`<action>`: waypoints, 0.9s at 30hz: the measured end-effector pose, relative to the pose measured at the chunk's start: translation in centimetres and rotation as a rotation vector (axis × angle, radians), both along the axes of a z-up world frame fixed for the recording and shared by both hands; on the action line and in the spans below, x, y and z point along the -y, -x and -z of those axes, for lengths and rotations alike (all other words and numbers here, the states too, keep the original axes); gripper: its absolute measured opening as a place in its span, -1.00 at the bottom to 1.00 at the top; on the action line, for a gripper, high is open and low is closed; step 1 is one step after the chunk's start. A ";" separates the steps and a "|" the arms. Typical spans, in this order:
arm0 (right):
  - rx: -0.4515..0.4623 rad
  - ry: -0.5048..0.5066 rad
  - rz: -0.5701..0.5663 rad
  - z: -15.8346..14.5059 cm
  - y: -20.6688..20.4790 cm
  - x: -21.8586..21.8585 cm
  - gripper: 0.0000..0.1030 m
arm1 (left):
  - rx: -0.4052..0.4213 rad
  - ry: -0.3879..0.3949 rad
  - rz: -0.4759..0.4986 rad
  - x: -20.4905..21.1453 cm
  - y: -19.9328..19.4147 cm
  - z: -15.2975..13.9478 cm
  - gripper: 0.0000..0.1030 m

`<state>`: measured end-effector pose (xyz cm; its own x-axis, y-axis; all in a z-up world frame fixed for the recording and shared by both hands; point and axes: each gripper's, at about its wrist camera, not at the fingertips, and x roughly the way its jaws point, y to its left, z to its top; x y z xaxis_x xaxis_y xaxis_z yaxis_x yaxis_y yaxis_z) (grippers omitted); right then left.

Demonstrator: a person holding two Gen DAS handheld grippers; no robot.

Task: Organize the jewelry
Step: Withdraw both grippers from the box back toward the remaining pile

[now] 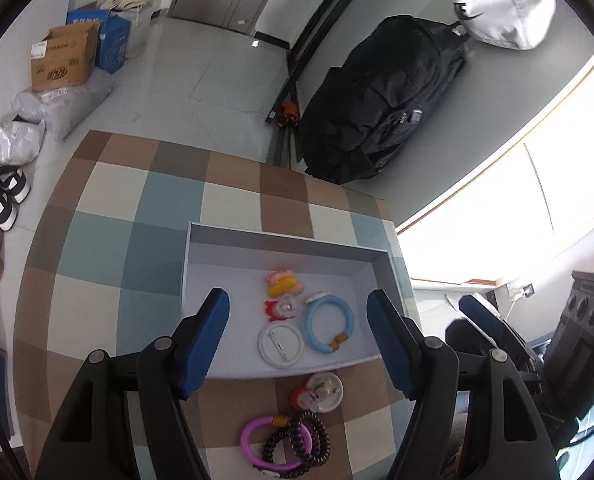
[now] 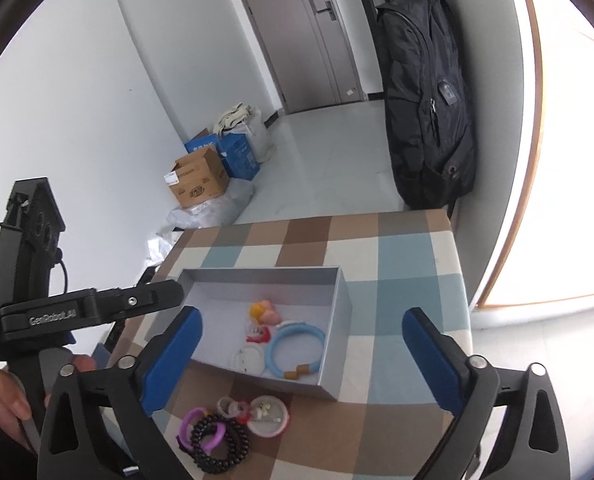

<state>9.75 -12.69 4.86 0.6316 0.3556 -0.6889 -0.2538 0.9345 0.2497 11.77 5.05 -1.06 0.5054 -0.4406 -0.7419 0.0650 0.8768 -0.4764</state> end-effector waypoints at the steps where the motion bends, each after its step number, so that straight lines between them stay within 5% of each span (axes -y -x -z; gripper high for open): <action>1: 0.002 0.001 0.000 0.0 0.1 0.0 1.00 | 0.004 -0.006 0.005 0.1 0.2 -0.1 0.30; 18: -0.037 0.015 -0.082 1.2 3.4 -0.8 1.00 | -0.024 -0.075 0.029 0.4 4.7 1.6 0.30; 27: -0.281 -0.129 -0.141 5.6 4.5 -1.5 1.00 | -0.009 -0.138 -0.085 -1.9 6.6 1.8 0.30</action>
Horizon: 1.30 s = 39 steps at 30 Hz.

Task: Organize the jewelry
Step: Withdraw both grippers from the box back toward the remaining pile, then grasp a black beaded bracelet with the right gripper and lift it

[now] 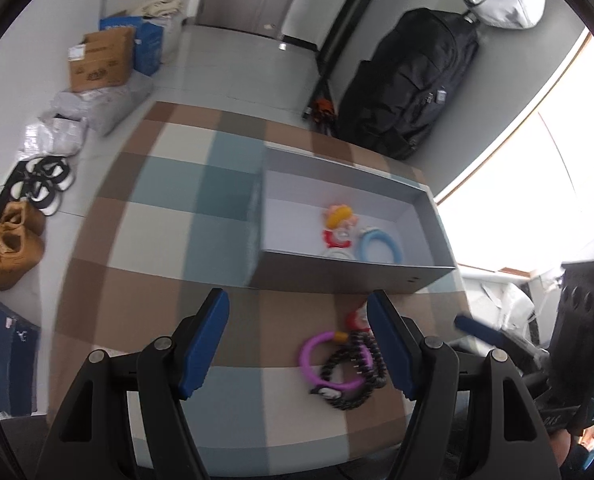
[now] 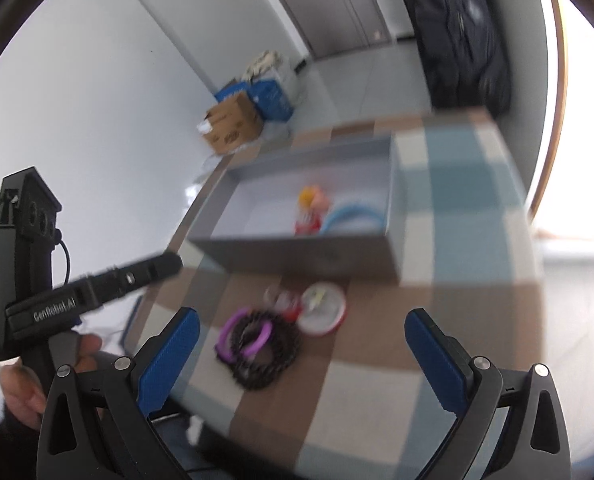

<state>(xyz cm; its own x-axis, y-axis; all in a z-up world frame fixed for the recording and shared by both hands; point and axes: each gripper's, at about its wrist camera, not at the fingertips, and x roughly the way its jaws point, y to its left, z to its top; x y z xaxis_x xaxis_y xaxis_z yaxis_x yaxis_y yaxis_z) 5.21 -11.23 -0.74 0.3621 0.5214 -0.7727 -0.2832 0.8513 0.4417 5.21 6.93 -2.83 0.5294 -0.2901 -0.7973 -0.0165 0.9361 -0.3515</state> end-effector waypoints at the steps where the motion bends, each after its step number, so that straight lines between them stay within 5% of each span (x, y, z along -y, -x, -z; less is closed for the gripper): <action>1: -0.029 -0.013 -0.005 0.5 0.0 -0.2 0.99 | -0.001 -0.005 -0.009 -0.3 0.1 0.0 0.30; 7: -0.118 -0.053 -0.040 2.3 0.1 -1.8 0.80 | -0.001 -0.011 -0.053 -1.7 0.7 0.1 0.34; 17: -0.072 0.035 -0.029 2.7 0.2 -4.1 0.69 | 0.014 0.007 -0.086 -3.2 1.0 -0.1 0.50; 26: -0.029 0.105 -0.036 3.0 0.6 -5.6 0.24 | 0.011 0.014 -0.062 -3.1 1.1 -0.2 0.50; 30: -0.051 0.076 -0.016 3.0 0.4 -4.8 -0.19 | 0.017 -0.012 -0.044 -2.7 1.2 -0.2 0.50; 39: -0.073 -0.002 0.028 2.9 0.1 -3.3 -0.40 | -0.001 -0.019 -0.047 -2.6 1.2 0.1 0.50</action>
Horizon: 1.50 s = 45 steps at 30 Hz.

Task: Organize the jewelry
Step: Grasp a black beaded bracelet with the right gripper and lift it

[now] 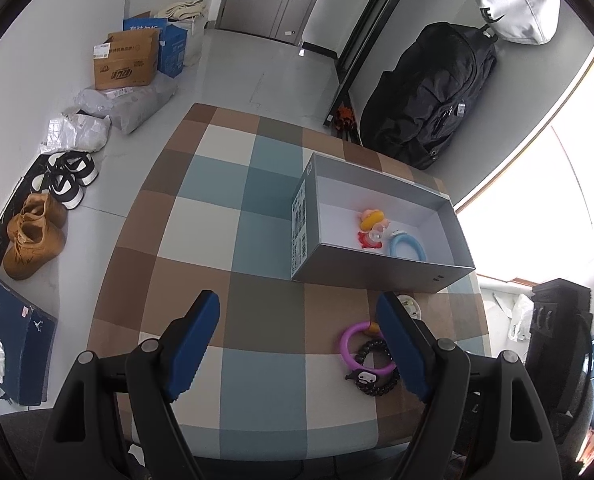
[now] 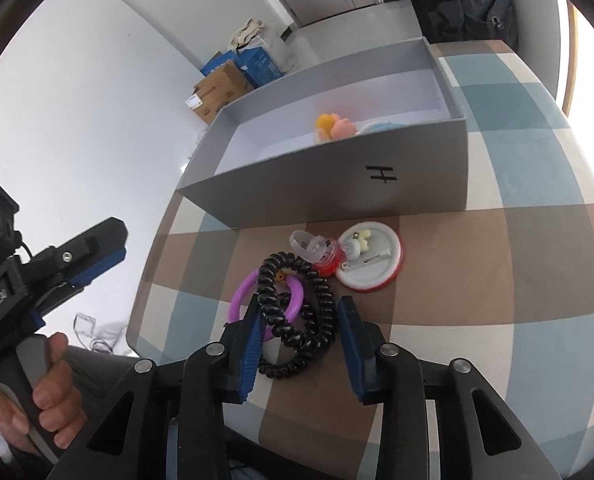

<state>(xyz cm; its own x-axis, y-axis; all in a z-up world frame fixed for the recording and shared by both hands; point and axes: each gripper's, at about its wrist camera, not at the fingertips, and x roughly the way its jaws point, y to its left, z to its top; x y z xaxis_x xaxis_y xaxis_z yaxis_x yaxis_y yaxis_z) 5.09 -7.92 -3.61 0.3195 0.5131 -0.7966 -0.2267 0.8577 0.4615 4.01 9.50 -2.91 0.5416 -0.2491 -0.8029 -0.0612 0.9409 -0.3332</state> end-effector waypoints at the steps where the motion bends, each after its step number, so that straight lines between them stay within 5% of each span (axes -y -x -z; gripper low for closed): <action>1: 0.006 -0.004 -0.003 -0.2 0.0 0.0 -0.55 | -0.005 -0.001 -0.002 0.0 0.0 0.1 0.50; 2: 0.008 -0.006 -0.007 -0.3 0.0 0.1 -0.70 | -0.012 0.005 0.000 0.0 0.0 0.2 0.50; 9: 0.012 -0.013 0.003 -0.7 0.1 0.3 -0.83 | -0.033 -0.013 0.038 1.1 -0.1 0.8 0.50; 26: 0.151 -0.043 0.014 -4.3 1.4 2.9 -0.84 | -0.135 0.005 0.246 6.3 -0.5 3.4 0.50; 39: 0.158 -0.069 0.064 -5.1 1.2 5.3 -0.84 | -0.153 -0.137 0.260 8.4 -0.4 4.6 0.49; 45: 0.166 -0.078 0.059 -5.4 1.5 5.3 -0.84 | -0.140 -0.080 0.233 7.5 -0.9 4.3 0.00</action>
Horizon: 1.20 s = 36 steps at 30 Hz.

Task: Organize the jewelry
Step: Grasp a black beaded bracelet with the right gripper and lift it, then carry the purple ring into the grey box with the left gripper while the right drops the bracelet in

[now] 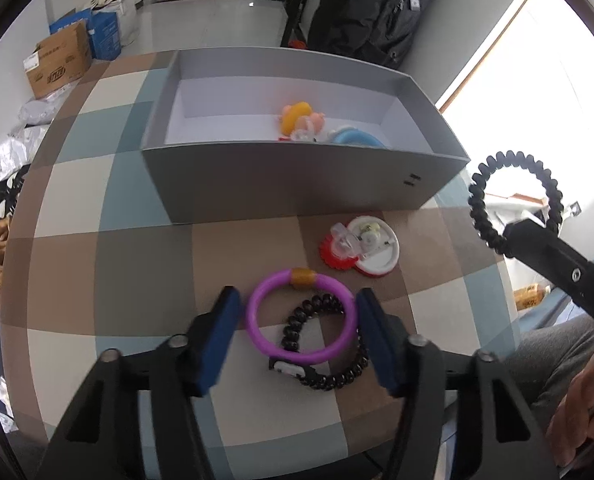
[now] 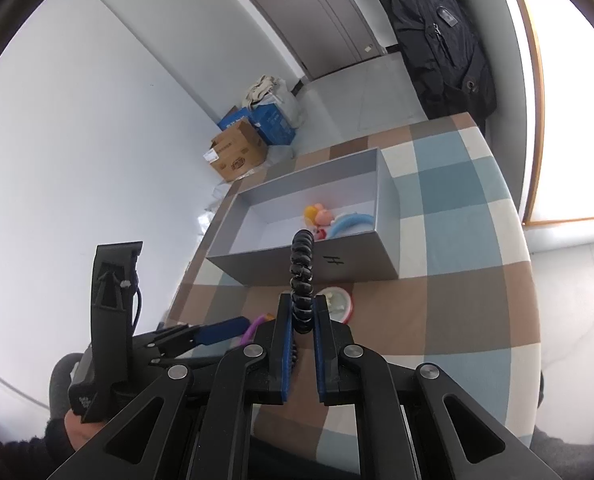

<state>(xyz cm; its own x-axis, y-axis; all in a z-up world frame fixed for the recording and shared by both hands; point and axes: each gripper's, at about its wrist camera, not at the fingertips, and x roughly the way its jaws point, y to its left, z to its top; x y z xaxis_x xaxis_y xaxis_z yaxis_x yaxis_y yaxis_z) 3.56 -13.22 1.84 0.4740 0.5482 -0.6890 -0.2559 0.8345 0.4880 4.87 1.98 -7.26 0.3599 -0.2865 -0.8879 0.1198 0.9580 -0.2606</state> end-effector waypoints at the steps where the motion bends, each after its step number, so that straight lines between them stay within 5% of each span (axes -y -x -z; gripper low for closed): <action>1: -0.002 -0.001 -0.004 0.0 0.0 -0.1 -0.84 | -0.001 0.005 -0.001 0.2 -0.5 0.1 -0.01; 19: 0.016 0.021 -0.011 -0.1 -0.1 -0.8 -0.84 | 0.009 0.080 -0.042 -0.7 -0.7 -0.9 -0.09; 36: 0.076 0.015 -0.027 -1.8 -1.9 -2.0 -0.84 | 0.146 0.239 -0.048 -1.9 -1.6 -5.6 -0.09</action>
